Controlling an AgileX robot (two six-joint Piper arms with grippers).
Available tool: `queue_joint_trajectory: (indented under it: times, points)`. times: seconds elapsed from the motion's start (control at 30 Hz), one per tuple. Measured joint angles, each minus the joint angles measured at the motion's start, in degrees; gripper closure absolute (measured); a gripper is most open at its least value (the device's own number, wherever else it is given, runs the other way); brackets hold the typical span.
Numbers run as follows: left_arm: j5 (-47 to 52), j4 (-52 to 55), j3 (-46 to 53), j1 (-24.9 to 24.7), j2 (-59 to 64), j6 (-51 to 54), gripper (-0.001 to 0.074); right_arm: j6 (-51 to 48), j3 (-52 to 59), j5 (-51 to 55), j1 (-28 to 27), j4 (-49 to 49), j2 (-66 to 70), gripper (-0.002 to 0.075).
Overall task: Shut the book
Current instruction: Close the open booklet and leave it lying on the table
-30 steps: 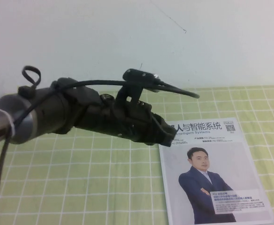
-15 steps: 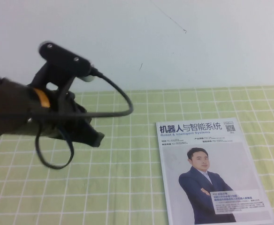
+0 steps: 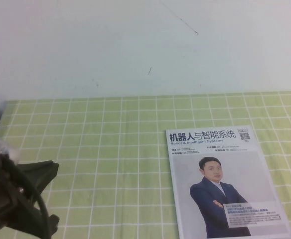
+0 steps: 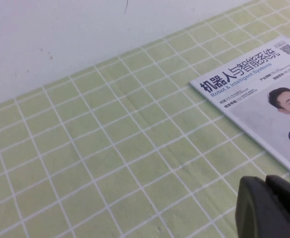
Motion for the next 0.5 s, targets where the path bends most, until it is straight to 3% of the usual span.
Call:
queue_joint_trajectory:
  times: [0.5]
  points:
    - [0.2, 2.8, 1.0, 0.0, -8.7, 0.8, 0.0738, 0.0, 1.2, -1.4, 0.0, 0.4, -0.2, 0.0729]
